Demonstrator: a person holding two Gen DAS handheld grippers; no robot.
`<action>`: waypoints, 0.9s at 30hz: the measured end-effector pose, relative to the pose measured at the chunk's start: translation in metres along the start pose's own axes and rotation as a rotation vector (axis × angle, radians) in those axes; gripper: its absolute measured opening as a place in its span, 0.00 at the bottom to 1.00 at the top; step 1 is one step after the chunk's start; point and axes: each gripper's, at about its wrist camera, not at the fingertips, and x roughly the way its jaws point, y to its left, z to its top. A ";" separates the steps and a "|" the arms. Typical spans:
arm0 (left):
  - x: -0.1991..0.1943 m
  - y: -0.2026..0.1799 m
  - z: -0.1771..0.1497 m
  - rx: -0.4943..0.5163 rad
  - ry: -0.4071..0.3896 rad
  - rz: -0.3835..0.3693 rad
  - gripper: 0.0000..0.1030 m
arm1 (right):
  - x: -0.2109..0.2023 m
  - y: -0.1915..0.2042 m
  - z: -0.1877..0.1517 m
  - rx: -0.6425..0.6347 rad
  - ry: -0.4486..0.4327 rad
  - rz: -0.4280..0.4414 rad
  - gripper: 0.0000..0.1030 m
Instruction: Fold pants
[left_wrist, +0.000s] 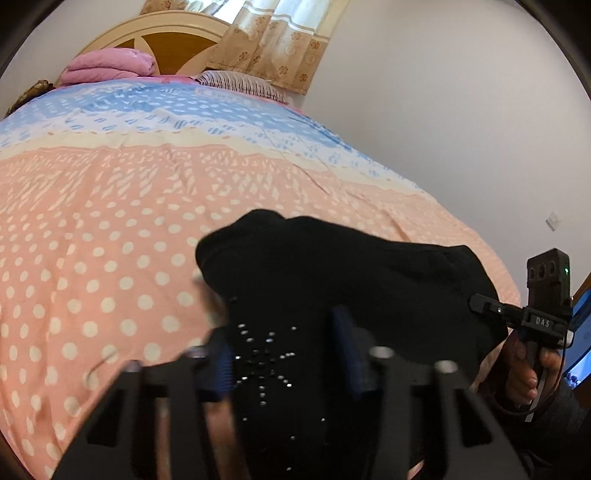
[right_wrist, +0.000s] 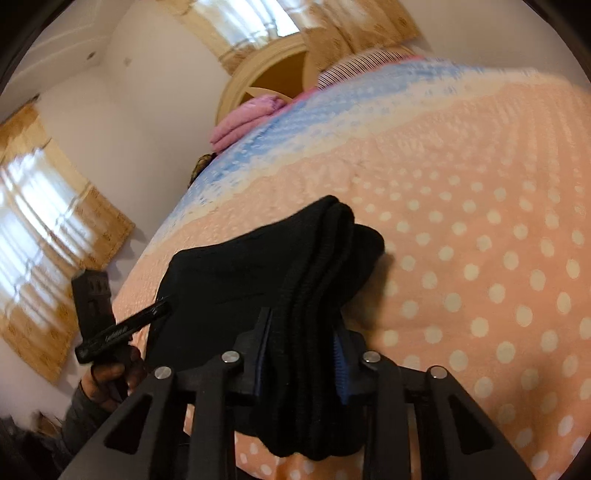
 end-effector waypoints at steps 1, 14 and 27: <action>-0.003 0.001 0.000 -0.011 -0.005 -0.021 0.19 | -0.003 0.007 0.001 -0.015 -0.010 0.013 0.27; -0.100 0.041 0.012 -0.069 -0.202 0.005 0.15 | 0.041 0.105 0.065 -0.206 0.015 0.154 0.26; -0.176 0.147 -0.012 -0.168 -0.279 0.364 0.15 | 0.223 0.217 0.068 -0.285 0.197 0.303 0.26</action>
